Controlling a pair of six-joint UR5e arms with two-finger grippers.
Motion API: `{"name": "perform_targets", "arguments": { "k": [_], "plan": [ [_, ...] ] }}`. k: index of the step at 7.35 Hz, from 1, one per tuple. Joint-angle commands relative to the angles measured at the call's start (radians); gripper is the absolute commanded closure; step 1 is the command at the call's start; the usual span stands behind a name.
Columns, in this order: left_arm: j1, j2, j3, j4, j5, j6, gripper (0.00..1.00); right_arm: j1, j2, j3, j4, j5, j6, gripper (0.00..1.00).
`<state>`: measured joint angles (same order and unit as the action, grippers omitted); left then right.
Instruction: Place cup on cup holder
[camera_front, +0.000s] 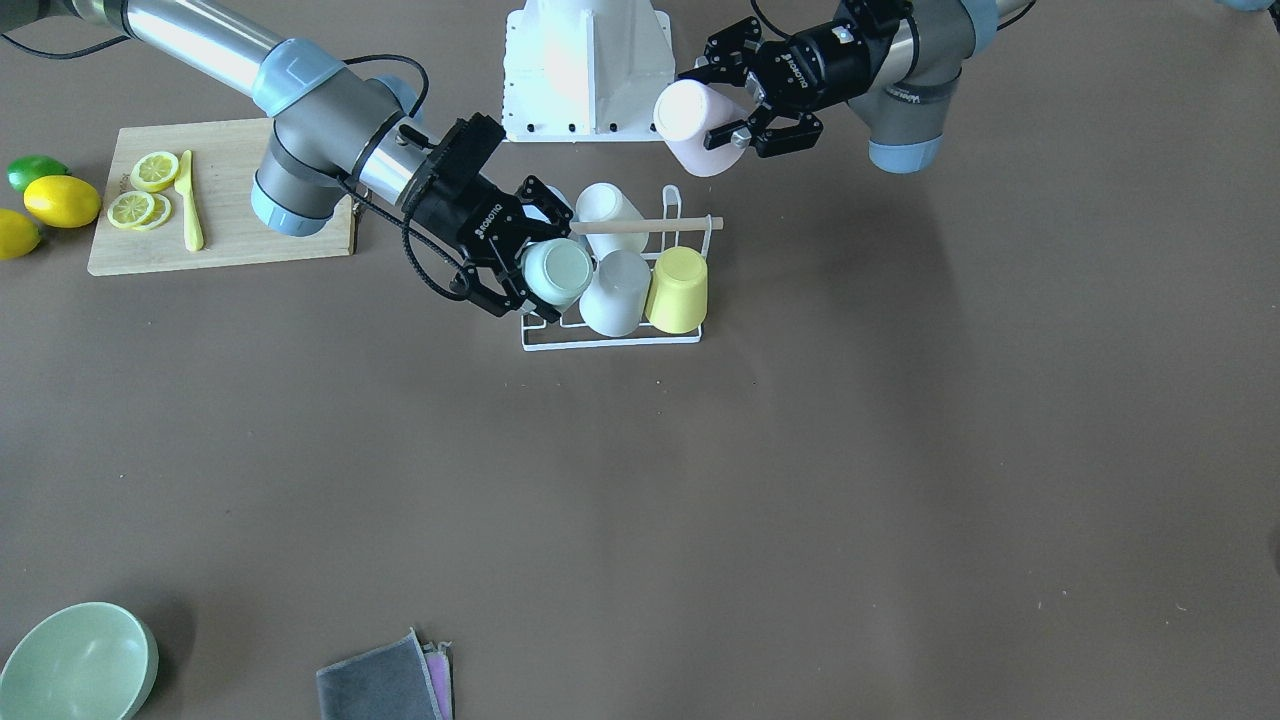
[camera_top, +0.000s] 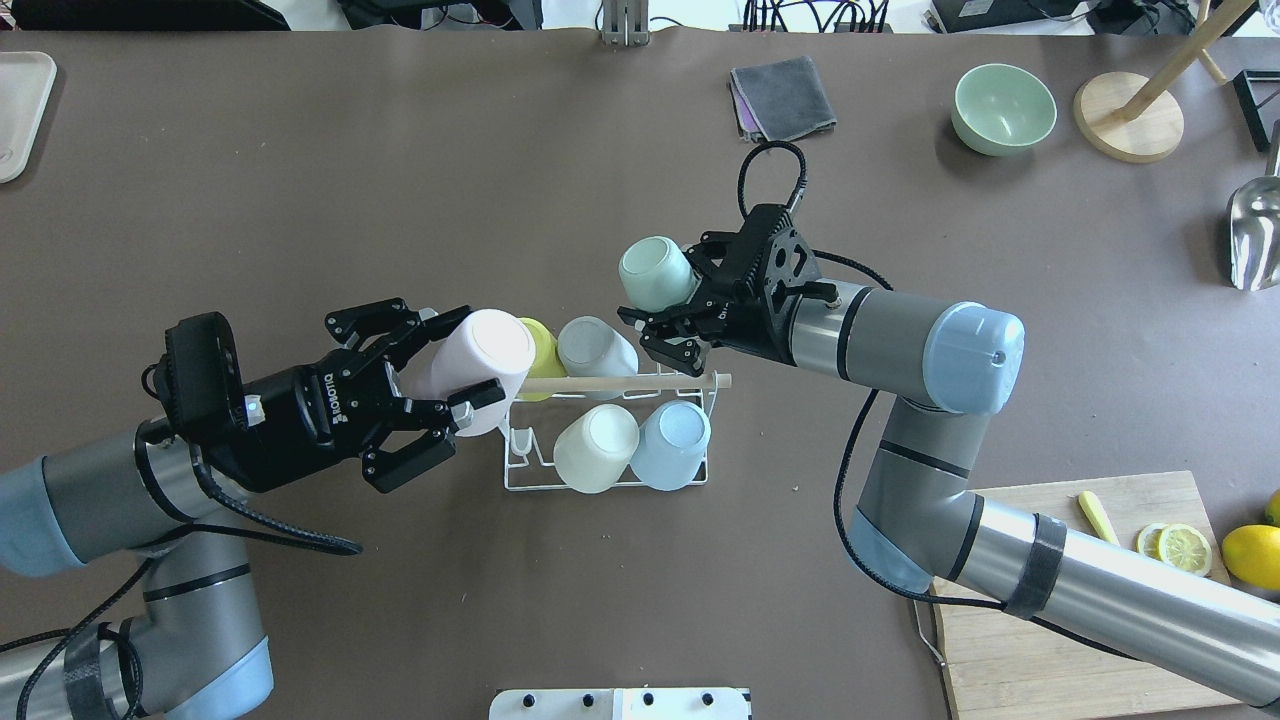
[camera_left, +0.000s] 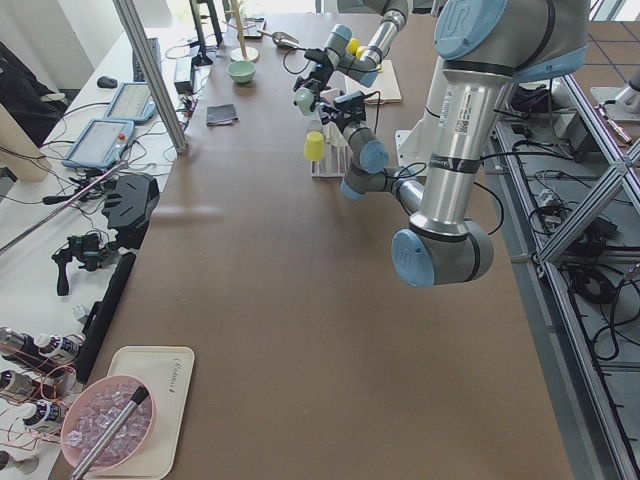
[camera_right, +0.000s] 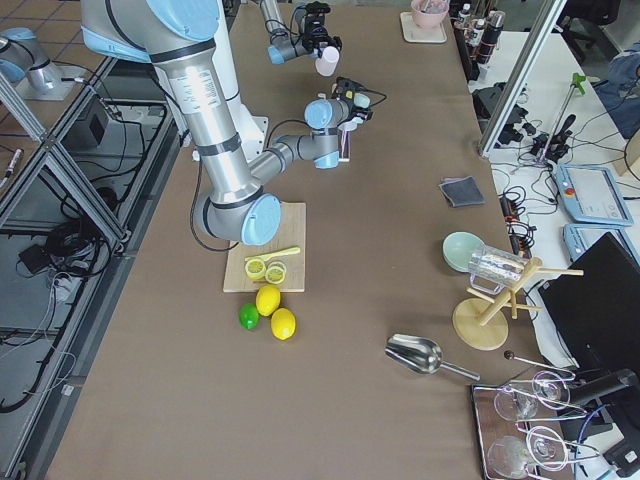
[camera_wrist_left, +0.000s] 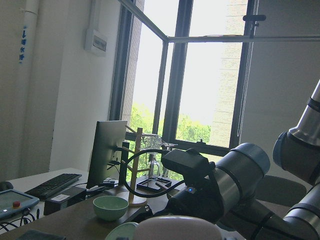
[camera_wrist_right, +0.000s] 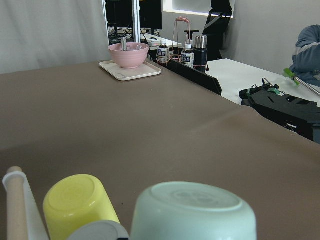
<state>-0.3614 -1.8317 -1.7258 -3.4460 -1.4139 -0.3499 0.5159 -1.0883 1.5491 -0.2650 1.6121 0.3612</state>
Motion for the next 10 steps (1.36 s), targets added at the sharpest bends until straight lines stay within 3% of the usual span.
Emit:
{"name": "perform_targets", "arguments": {
  "k": [1,9,10],
  "plan": [
    [0.13,0.015,0.009,-0.025,0.176,0.111,1.0,-0.005,-0.001,-0.001,0.001,0.0,-0.001,0.73],
    [0.13,-0.04,0.106,-0.059,0.245,0.118,1.0,-0.034,-0.008,-0.001,0.007,0.0,0.004,0.65],
    [0.127,-0.055,0.109,-0.053,0.245,0.118,1.0,-0.034,-0.008,0.002,0.007,0.0,0.012,0.51]
  ]
}}
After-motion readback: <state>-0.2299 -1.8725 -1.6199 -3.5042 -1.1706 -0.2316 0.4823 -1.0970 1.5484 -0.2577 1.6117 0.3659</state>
